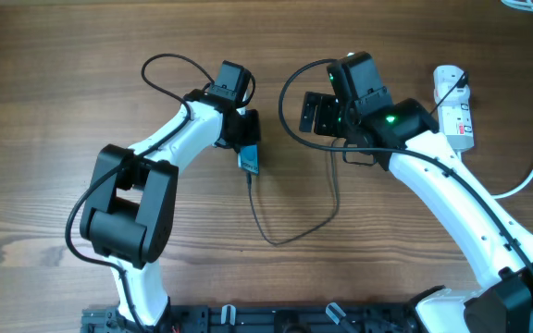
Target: Plug charger to phone and switch on socket
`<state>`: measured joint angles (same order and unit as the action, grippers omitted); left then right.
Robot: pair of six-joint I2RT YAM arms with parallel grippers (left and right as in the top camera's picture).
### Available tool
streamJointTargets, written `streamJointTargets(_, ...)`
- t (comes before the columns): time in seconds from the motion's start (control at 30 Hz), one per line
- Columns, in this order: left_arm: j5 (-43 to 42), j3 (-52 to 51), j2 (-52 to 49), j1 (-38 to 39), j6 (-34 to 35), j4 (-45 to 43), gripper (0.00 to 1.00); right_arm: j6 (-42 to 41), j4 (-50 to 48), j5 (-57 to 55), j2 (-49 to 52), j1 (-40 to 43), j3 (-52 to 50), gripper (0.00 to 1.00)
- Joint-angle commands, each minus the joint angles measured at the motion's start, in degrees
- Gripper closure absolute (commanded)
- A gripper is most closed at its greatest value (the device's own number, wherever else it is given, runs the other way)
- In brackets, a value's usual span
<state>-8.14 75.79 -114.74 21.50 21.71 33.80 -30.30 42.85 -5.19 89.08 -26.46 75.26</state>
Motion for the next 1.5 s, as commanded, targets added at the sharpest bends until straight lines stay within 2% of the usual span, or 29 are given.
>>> streamJointTargets(0.0, 1.2, -0.2, -0.8, 0.3, -0.3, -0.2, 0.75, 0.3, 0.0, -1.2, 0.4, -0.1, 0.8, 0.00)
streamJointTargets(0.17, 1.2, -0.2, -0.8, 0.3, -0.3, -0.2, 0.62, 0.3, 0.0, -1.2, 0.4, -0.1, 0.8, 0.00)
streamJointTargets(0.4, 1.2, -0.2, -0.8, 0.3, -0.3, 0.2, 0.61, 0.3, 0.0, -1.2, 0.4, -0.1, 0.8, 0.00)
streamJointTargets(0.5, 1.2, -0.2, -0.8, 0.3, -0.3, 0.2, 0.58, 0.3, 0.0, -1.2, 0.4, -0.1, 0.8, 0.00)
streamJointTargets(1.3, 1.2, -0.2, -0.8, 0.3, -0.3, 0.7, 0.52, 0.3, 0.0, -1.2, 0.4, -0.1, 0.8, 0.00)
streamJointTargets(1.47, 3.8, -0.2, -0.8, -0.8, -0.3, 0.7, 0.58, 0.3, 0.0, -1.2, 0.4, -0.1, 0.8, 0.00)
